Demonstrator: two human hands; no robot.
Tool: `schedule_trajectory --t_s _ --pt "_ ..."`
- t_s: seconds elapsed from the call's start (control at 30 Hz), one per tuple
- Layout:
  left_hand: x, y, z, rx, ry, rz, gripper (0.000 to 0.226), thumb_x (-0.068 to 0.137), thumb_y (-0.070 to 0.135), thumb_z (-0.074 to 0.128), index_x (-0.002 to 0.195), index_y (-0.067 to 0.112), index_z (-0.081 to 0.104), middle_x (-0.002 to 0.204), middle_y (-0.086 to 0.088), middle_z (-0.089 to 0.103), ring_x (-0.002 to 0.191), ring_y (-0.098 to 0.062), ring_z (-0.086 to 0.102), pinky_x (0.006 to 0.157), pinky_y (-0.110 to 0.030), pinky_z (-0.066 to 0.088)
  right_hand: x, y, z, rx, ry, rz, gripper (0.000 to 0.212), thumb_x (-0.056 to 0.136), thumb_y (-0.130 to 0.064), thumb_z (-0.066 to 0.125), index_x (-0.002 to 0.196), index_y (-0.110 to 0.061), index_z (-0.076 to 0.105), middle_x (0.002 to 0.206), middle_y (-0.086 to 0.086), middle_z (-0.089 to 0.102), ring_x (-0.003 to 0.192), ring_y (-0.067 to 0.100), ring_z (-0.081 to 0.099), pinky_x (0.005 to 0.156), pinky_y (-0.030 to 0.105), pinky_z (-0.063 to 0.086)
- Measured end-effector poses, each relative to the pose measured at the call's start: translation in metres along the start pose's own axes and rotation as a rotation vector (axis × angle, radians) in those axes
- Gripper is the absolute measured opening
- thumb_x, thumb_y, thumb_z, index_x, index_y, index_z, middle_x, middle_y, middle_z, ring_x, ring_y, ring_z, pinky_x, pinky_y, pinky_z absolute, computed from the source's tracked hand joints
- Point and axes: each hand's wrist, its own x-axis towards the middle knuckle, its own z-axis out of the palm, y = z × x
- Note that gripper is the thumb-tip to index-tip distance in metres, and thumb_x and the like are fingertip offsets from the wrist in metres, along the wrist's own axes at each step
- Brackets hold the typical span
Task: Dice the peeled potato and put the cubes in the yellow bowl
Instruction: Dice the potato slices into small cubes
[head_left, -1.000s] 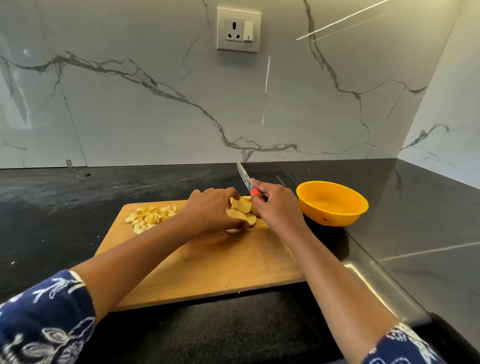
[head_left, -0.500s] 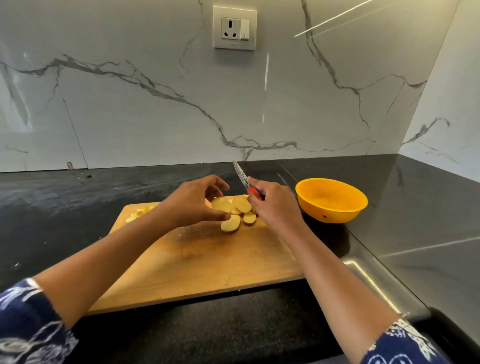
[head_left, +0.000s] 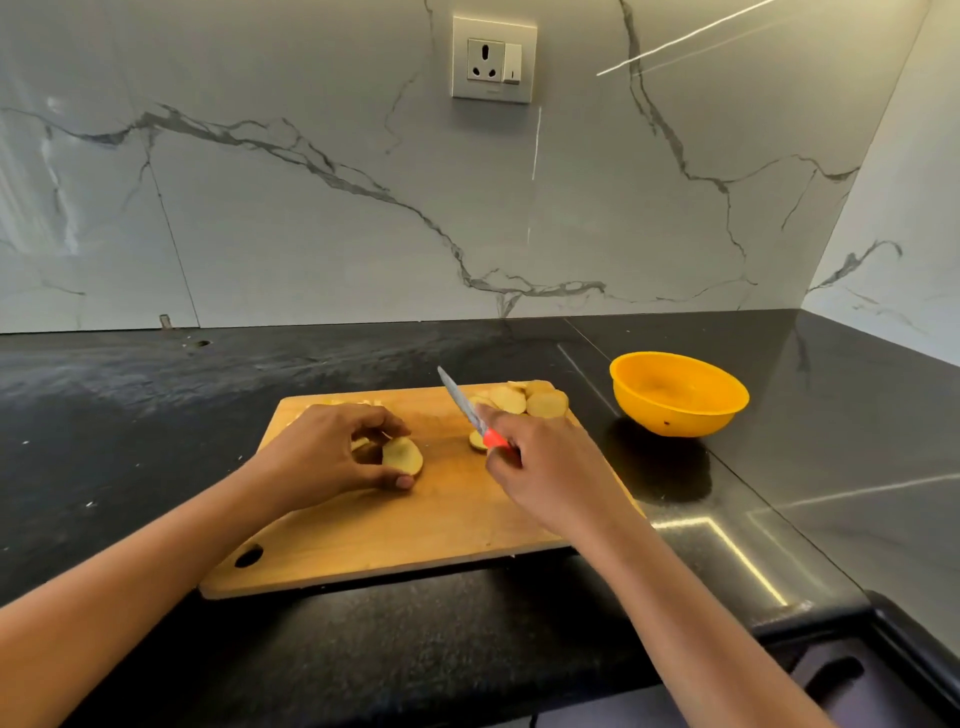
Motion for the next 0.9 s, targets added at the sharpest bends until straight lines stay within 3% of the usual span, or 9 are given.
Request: schedule_trajectory --t_s 0.1,0.17,0.27,0.4,0.53,0.77,0.9 --pt "0.0 0.001 0.007 -0.017 0.06 -0.024 0.063 0.059 0.052 0.074 0.115 0.028 0.063 0.107 0.016 0.06 0.098 0.0 0.055 0.081 -0.007 0.04 -0.009 -0.009 0.006 -0.013 -0.107 0.016 0.051 0.098 -0.032 0.047 0.147 -0.032 0.032 0.124 -0.006 0.061 0.104 0.013 0.057 0.081 0.024 0.044" --pt "0.003 0.006 0.014 -0.003 0.099 -0.025 0.055 0.065 0.048 0.077 0.114 0.026 0.065 0.112 0.011 0.064 0.1 -0.003 0.058 0.089 -0.016 0.047 -0.011 -0.012 0.01 -0.029 -0.139 0.032 0.051 0.099 -0.033 0.046 0.148 -0.032 0.031 0.125 -0.005 0.061 0.107 0.015 0.056 0.087 0.029 0.048" --pt "0.012 0.014 0.02 0.077 0.12 -0.007 0.053 0.07 0.052 0.073 0.115 0.026 0.065 0.116 0.007 0.066 0.103 -0.007 0.058 0.093 -0.025 0.048 -0.009 -0.011 0.011 -0.071 -0.135 0.06 0.049 0.099 -0.034 0.044 0.147 -0.033 0.032 0.121 -0.004 0.062 0.103 0.016 0.057 0.086 0.032 0.051" --pt "0.007 0.009 0.016 0.102 0.103 0.006 0.057 0.072 0.053 0.07 0.122 0.028 0.061 0.121 0.01 0.063 0.109 -0.007 0.056 0.092 -0.02 0.043 -0.013 -0.009 0.008 -0.149 -0.126 0.047 0.05 0.1 -0.035 0.042 0.148 -0.035 0.028 0.114 -0.006 0.063 0.096 0.012 0.057 0.079 0.027 0.051" --pt "-0.003 0.001 0.014 0.089 0.113 0.087 0.045 0.076 0.05 0.065 0.117 0.031 0.064 0.12 0.013 0.063 0.106 0.001 0.056 0.09 -0.012 0.043 -0.02 -0.007 0.008 -0.229 -0.123 0.023 0.05 0.101 -0.035 0.035 0.15 -0.033 0.023 0.108 -0.005 0.062 0.092 0.015 0.057 0.074 0.03 0.049" --pt "0.004 -0.002 0.02 0.174 0.139 0.168 0.039 0.082 0.045 0.063 0.115 0.025 0.067 0.119 0.011 0.064 0.104 -0.001 0.061 0.093 -0.024 0.05 -0.022 -0.007 0.013 -0.255 -0.09 0.026 0.051 0.102 -0.033 0.032 0.151 -0.032 0.018 0.109 -0.006 0.06 0.091 0.015 0.057 0.071 0.03 0.048" --pt "0.003 -0.003 0.021 0.224 0.174 0.245 0.05 0.081 0.061 0.051 0.11 0.025 0.07 0.111 0.009 0.068 0.1 -0.005 0.065 0.086 -0.03 0.055 -0.027 -0.016 0.015 -0.152 -0.065 -0.013 0.051 0.101 -0.037 0.033 0.15 -0.035 0.019 0.108 -0.01 0.061 0.089 0.011 0.056 0.075 0.029 0.051"
